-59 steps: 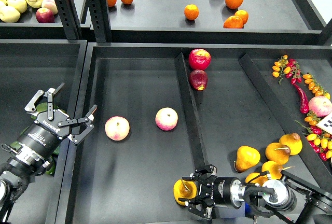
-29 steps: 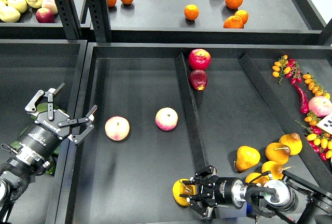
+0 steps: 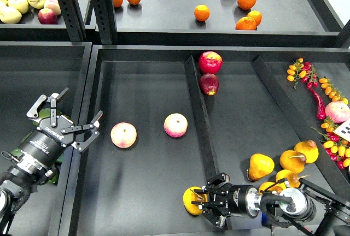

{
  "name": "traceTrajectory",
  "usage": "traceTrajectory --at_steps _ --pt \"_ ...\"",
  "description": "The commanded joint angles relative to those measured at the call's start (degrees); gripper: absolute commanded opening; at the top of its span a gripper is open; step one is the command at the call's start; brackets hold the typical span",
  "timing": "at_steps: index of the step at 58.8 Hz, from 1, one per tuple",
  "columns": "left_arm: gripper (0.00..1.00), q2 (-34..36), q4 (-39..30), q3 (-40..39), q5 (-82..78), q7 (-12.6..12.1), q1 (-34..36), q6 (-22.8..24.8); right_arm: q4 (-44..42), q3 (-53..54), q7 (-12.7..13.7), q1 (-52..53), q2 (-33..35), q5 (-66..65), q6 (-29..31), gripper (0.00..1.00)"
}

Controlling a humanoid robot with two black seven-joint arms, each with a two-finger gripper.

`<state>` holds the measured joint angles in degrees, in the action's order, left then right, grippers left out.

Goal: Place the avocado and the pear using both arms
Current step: 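Lift the pear and carry it into the bin with pears, then lower the pear beside the other yellow pears and open gripper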

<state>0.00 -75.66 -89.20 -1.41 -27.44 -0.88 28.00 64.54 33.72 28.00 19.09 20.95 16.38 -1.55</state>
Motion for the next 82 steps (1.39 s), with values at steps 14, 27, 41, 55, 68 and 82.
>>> traceTrajectory --at_steps 14,27,41,55,68,82 --pt "1.00 0.00 0.16 1.05 -0.08 -0.07 0.00 0.00 2.08 9.78 0.00 0.68 0.41 0.05 -2.49 0.14" --pt "0.99 0.00 0.16 1.14 -0.08 -0.07 0.00 0.00 5.24 16.90 0.00 0.42 3.74 0.23 -4.78 0.14" --pt "1.00 0.00 0.08 1.49 0.01 -0.16 0.00 0.00 5.77 18.13 0.00 -3.09 12.01 3.30 -3.64 0.16" --pt "0.99 0.00 0.07 1.66 0.01 -0.16 0.00 0.00 5.07 17.78 0.00 -8.10 13.50 2.87 -1.27 0.17" --pt "0.99 0.00 0.07 1.75 0.01 -0.16 0.00 0.00 4.45 17.52 0.00 -11.62 13.59 1.81 0.49 0.17" --pt "0.99 0.00 0.07 1.93 -0.08 -0.16 0.00 0.00 1.82 17.17 0.00 -13.99 12.80 -0.91 2.69 0.19"
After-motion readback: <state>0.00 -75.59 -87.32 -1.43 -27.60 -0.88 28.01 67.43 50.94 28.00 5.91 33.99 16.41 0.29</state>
